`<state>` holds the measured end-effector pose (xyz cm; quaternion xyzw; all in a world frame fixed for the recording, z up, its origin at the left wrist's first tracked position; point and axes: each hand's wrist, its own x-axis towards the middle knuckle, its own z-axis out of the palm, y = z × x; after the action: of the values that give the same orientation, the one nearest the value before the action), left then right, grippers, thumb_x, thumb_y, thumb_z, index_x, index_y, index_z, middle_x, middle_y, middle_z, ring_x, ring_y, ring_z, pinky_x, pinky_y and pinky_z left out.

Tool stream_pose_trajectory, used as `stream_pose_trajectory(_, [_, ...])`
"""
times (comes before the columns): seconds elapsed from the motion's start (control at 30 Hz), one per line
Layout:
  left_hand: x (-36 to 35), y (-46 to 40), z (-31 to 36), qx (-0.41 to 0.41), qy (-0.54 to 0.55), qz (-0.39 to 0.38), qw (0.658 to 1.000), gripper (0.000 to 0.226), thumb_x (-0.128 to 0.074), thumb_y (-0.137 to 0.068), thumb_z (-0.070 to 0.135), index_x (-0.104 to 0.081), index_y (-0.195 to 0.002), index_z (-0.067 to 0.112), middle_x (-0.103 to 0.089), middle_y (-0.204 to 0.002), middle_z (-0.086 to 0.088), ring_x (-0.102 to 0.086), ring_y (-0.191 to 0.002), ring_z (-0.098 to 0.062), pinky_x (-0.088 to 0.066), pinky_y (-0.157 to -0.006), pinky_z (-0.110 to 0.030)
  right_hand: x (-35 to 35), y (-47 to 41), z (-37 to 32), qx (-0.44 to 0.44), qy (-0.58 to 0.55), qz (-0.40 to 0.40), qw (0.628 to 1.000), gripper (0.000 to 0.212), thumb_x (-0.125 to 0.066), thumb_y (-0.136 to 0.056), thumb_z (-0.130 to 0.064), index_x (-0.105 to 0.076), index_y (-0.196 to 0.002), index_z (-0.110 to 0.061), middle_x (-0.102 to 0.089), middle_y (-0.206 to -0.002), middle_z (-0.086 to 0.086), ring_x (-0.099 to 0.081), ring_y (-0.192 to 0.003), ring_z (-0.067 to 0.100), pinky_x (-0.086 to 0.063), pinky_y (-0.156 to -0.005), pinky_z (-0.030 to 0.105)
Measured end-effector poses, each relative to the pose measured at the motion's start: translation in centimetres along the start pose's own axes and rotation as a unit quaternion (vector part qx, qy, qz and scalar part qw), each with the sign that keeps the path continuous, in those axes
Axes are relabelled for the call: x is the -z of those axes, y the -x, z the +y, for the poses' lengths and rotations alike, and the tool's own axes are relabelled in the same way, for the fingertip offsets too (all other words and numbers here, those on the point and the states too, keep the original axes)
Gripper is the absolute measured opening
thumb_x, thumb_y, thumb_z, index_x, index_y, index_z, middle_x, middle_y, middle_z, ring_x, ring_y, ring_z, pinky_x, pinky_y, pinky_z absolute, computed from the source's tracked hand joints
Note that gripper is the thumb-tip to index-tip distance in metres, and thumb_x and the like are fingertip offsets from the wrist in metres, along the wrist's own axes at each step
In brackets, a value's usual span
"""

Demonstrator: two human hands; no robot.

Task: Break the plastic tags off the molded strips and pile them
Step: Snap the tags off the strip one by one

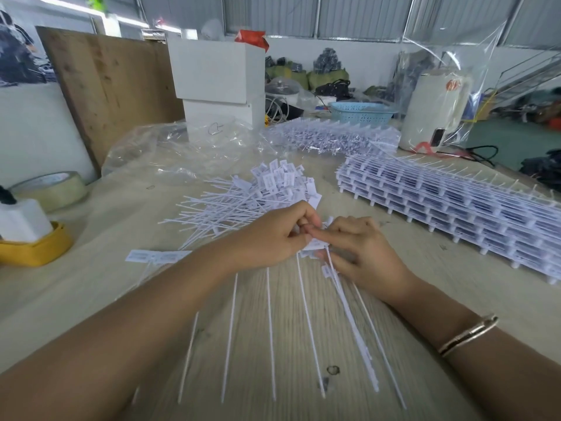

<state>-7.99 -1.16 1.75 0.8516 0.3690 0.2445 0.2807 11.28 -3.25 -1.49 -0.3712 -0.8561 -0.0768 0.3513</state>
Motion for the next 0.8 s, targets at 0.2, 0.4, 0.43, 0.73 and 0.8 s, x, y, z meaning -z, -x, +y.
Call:
stream_pose_trajectory(0.2, [-0.1,1.4,-1.1,0.030,-0.073,0.032,0.996,0.017,-0.044,-0.096,0.037,-0.055,-0.101,0.025,-0.054,-0.083,0.014,-0.051,-0.073,-0.006,-0.038,-0.065,-0.024,0.3,-0.1,0.3,-0.018,0.016,0.059,0.998,0.031,-0.052,-0.086,-0.026,-0.071,-0.108,-0.015,-0.062,-0.074,0.002,-0.060,-0.066,0.023,-0.038,-0.066,0.039])
stream_pose_trajectory(0.4, [-0.1,1.9,-1.4,0.003,-0.144,-0.009,0.990,0.026,-0.045,-0.095,0.041,-0.043,-0.071,0.030,-0.047,-0.065,0.008,-0.044,-0.059,-0.009,-0.036,-0.059,-0.031,0.3,-0.1,-0.1,0.003,0.056,0.021,0.998,0.021,-0.057,-0.082,-0.032,-0.073,-0.092,-0.022,-0.061,-0.078,-0.004,-0.060,-0.068,0.018,-0.030,-0.070,0.032])
stream_pose_trajectory(0.43, [-0.2,2.0,-1.6,-0.004,-0.146,-0.016,0.989,0.027,-0.047,-0.094,0.040,-0.041,-0.070,0.031,-0.047,-0.066,0.007,-0.044,-0.060,-0.009,-0.036,-0.059,-0.031,0.3,-0.1,-0.1,0.008,0.067,0.014,0.998,0.021,-0.056,-0.083,-0.036,-0.072,-0.087,-0.022,-0.061,-0.077,-0.005,-0.060,-0.068,0.017,-0.030,-0.070,0.032])
stream_pose_trajectory(0.73, [-0.2,2.0,-2.7,-0.027,-0.038,-0.013,0.999,0.018,-0.058,-0.091,0.032,-0.057,-0.079,0.018,-0.047,-0.065,0.008,-0.039,-0.057,-0.002,-0.028,-0.054,-0.018,0.2,-0.1,0.0,-0.021,0.000,-0.035,0.999,0.035,-0.048,-0.087,-0.047,-0.072,-0.080,-0.022,-0.059,-0.078,-0.017,-0.052,-0.077,0.007,-0.027,-0.075,0.032])
stream_pose_trajectory(0.8, [-0.3,2.0,-2.7,-0.039,-0.037,-0.009,0.999,0.017,-0.059,-0.091,0.030,-0.053,-0.075,0.026,-0.045,-0.063,0.011,-0.040,-0.056,-0.001,-0.029,-0.053,-0.017,0.1,0.0,0.0,-0.063,-0.044,-0.042,0.996,0.044,-0.043,-0.090,-0.046,-0.069,-0.072,-0.015,-0.056,-0.078,-0.017,-0.049,-0.080,0.003,-0.025,-0.078,0.030])
